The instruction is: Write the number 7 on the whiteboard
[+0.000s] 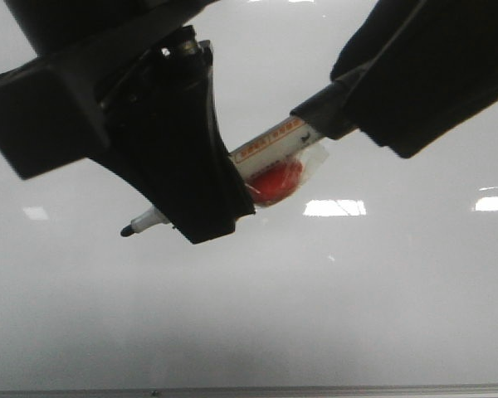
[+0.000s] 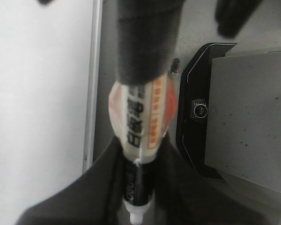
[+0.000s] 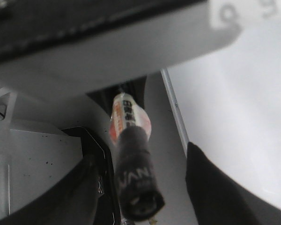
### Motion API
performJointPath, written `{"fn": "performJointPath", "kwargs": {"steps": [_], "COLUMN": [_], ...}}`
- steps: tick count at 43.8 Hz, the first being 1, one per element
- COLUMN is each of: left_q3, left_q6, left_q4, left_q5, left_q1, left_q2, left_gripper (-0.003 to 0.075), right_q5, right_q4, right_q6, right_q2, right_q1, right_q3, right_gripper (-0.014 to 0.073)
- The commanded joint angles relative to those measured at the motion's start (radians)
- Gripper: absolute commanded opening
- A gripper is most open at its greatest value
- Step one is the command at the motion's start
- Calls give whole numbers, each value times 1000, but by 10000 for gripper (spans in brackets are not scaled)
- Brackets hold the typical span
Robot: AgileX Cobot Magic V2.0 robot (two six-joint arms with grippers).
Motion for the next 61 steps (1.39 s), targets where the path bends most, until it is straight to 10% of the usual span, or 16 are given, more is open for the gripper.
{"fn": "performJointPath", "kwargs": {"steps": [1,24,40,61], "left_q3": [-33,-33,-33,222], "left_q6": [-1,-1,-78,-225], "left_q4": [-13,-13,37,-34], "left_q5": [-38,-63,-35,-61], "left_q1": [-7,-7,38,464], "left_q2": [-31,-31,-72,-527], "left_gripper": [-20,-6,376,375], "right_q5": [-40,-51,-54,-88], "right_q4": [51,29,1,-538], "right_q6": [-13,-12,46,833], "right_q2": [19,38,38,-174], "right_q1": [28,63,52,24], "right_q3": [-45,-54,-54,20], "right_gripper": [436,8,-116,-116]}}
